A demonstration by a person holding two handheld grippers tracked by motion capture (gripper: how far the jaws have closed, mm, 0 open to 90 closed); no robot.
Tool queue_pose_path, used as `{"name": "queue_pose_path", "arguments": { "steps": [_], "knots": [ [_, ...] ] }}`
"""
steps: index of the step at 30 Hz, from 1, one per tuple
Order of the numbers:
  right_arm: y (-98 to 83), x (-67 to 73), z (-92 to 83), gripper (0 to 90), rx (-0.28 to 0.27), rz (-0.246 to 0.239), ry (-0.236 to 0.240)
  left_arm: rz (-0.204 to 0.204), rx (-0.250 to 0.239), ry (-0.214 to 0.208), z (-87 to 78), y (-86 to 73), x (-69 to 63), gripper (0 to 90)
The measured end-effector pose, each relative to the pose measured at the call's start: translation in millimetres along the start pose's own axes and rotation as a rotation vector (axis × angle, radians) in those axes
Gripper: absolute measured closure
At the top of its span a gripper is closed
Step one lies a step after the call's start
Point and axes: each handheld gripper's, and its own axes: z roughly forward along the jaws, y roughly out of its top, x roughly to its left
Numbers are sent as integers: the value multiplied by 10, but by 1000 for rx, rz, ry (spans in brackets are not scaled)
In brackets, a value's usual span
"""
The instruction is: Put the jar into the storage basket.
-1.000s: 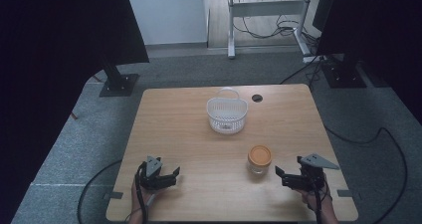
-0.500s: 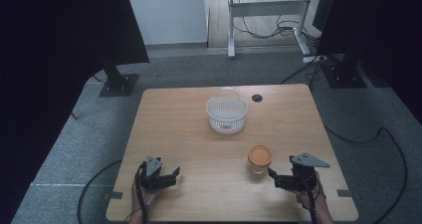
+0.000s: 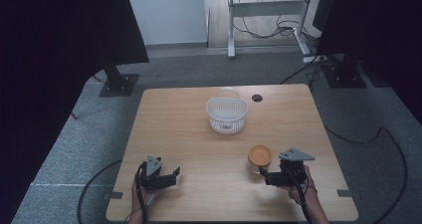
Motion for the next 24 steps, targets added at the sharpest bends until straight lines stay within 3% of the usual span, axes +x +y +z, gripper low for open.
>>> {"name": "queue_pose_path", "arguments": {
  "steps": [14,24],
  "knots": [
    [101,65,129,24,41,-22,-13,1,1,-1,1,0,0,124],
    [166,139,263,15,70,-51,-62,-8,-2,-8,-1,-1,10,126]
  ]
}}
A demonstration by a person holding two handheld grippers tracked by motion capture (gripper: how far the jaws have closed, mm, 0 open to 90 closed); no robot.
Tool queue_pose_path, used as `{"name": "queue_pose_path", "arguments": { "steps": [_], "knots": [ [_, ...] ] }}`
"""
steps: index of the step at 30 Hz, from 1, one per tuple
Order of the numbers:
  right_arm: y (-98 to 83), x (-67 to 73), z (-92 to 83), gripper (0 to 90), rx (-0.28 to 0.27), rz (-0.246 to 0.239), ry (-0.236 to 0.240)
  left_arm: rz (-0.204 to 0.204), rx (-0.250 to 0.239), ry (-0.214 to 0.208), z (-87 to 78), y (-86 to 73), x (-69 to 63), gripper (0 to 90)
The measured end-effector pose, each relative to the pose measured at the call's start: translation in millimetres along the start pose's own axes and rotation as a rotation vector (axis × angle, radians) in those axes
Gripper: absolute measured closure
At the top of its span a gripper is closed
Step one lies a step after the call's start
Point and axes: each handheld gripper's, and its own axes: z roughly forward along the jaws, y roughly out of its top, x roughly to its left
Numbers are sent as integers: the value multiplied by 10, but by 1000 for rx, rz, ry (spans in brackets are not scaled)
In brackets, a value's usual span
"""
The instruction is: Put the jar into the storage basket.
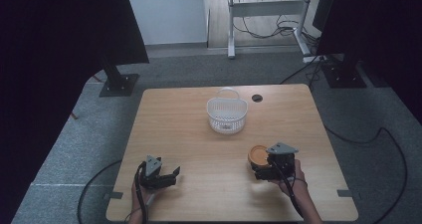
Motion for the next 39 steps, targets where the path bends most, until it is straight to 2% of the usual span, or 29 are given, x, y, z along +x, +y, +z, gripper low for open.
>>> {"name": "queue_pose_path", "arguments": {
  "steps": [9,19,21,25,39],
  "knots": [
    [-4,16,159,17,37,-2,-18,-7,-1,-9,-1,-1,5,128],
    [-16,13,365,35,63,37,-10,1,2,-6,3,1,-5,128],
    [-38,23,432,81,59,46,-12,0,2,-10,2,1,-2,128],
    [-68,21,444,87,19,43,-20,-8,2,-16,3,1,7,130],
    [-44,25,384,89,4,13,-13,-3,6,-21,9,6,0,131]
  ]
}}
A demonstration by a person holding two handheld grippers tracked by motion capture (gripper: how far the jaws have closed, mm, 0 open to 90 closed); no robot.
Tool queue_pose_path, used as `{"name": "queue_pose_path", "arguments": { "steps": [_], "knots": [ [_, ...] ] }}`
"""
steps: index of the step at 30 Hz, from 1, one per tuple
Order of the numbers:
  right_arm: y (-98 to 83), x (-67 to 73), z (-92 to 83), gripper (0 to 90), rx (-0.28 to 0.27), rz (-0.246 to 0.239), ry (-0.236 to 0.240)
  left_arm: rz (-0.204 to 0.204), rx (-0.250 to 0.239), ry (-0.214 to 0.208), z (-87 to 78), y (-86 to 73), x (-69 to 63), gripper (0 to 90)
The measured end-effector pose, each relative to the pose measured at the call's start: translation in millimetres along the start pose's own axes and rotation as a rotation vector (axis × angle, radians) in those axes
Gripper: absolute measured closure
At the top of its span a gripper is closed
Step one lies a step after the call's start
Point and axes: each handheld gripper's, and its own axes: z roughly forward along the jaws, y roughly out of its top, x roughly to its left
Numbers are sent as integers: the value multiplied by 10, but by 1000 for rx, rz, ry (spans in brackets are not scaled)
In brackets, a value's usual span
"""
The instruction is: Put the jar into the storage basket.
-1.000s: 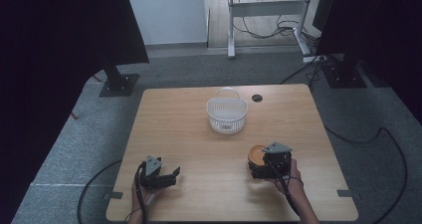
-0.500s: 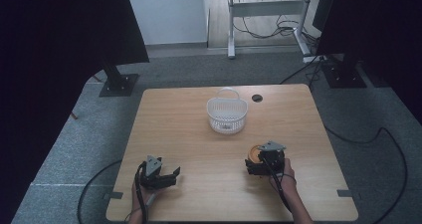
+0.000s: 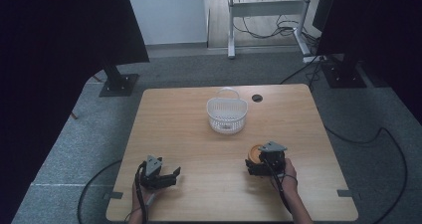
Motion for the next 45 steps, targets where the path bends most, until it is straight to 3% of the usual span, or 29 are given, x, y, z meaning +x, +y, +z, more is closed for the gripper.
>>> {"name": "queue_pose_path", "arguments": {
  "steps": [7,22,45],
  "knots": [
    [64,35,-91,89,-16,-35,3,7,0,5,4,2,-13,130],
    [183,-44,-273,90,-58,-32,17,14,7,1,11,5,-28,130],
    [406,8,-384,90,-80,-85,25,15,7,-4,12,5,-28,129]
  ]
}}
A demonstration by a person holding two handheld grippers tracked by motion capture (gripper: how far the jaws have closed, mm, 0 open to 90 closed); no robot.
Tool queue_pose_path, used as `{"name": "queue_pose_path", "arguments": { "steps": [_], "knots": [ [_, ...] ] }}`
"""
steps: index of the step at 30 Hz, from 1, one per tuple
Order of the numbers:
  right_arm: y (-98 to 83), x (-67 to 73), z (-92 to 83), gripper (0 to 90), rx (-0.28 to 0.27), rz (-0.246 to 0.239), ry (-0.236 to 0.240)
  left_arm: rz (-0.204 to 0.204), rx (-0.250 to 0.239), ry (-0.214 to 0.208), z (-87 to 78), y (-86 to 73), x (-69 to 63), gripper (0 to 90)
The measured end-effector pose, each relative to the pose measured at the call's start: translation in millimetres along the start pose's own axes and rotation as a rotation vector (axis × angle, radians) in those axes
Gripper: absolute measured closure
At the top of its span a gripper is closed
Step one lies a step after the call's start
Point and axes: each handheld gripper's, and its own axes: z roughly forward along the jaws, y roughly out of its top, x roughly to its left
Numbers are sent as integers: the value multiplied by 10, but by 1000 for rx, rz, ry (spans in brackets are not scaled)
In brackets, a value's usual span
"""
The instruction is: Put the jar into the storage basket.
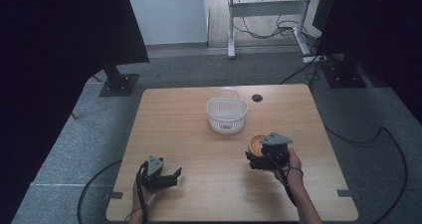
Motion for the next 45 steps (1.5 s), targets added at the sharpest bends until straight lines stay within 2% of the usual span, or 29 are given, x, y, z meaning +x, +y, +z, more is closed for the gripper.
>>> {"name": "queue_pose_path", "arguments": {
  "steps": [10,24,45],
  "knots": [
    [120,-15,22,90,-9,14,-11,0,-1,-1,0,0,0,129],
    [340,-11,62,90,-16,-11,-11,5,0,6,2,1,-9,129],
    [622,-6,217,90,-8,-28,2,6,2,10,2,1,-10,128]
  ]
}}
